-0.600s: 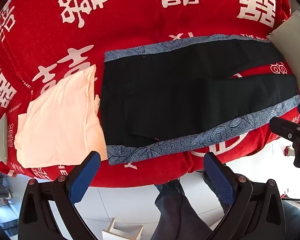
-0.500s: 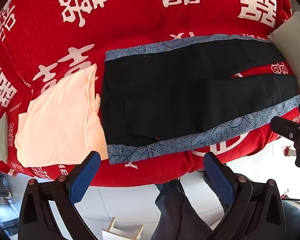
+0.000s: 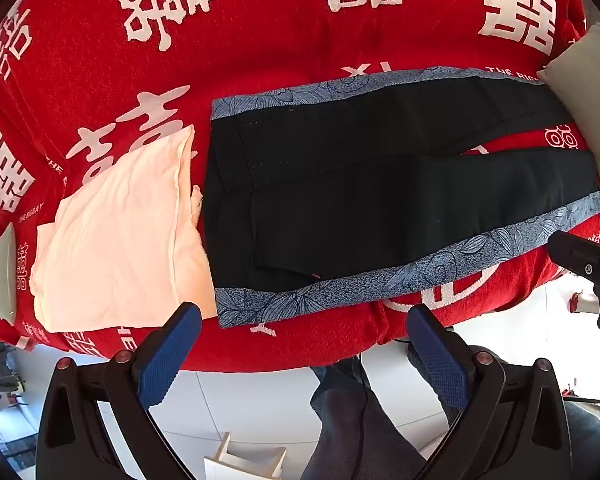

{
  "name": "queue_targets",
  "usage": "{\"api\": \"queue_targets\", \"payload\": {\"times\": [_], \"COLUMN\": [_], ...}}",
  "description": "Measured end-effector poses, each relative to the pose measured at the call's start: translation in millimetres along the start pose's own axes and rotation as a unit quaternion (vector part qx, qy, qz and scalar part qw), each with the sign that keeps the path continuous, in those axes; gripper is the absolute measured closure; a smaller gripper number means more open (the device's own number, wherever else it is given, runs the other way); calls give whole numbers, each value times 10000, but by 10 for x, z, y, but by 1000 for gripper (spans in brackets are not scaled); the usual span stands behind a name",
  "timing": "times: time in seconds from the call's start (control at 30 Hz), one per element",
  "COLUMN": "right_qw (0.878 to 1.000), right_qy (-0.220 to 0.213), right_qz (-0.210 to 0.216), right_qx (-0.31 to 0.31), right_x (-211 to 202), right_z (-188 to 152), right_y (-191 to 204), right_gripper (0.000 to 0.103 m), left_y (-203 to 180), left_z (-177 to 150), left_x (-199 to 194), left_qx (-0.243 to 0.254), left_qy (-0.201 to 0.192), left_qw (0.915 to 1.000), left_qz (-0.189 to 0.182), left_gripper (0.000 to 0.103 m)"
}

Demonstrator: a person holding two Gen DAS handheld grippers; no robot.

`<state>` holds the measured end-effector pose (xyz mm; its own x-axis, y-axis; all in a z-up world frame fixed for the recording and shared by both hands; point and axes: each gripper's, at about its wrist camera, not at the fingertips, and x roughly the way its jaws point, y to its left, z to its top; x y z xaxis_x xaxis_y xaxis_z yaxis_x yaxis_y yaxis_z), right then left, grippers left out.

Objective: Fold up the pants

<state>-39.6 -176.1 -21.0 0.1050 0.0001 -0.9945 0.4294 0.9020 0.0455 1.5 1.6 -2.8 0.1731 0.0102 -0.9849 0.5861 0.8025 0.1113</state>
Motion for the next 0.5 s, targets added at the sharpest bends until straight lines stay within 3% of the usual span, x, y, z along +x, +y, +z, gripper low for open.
{"api": "queue_targets", "payload": {"times": [0.5], "right_qw": [10000], "right_qy": [-3], "right_qz": [-23], "right_qx": [-30], "right_x": [5], "right_z": [-8], "right_y": [9], "right_gripper": [0], "left_y": [46], "left_z": [-3], "left_x": [31], "left_qx": [-136], "left_qy": [72], "left_qw": [9998], "left_qz": [-96], "left_gripper": [0]}}
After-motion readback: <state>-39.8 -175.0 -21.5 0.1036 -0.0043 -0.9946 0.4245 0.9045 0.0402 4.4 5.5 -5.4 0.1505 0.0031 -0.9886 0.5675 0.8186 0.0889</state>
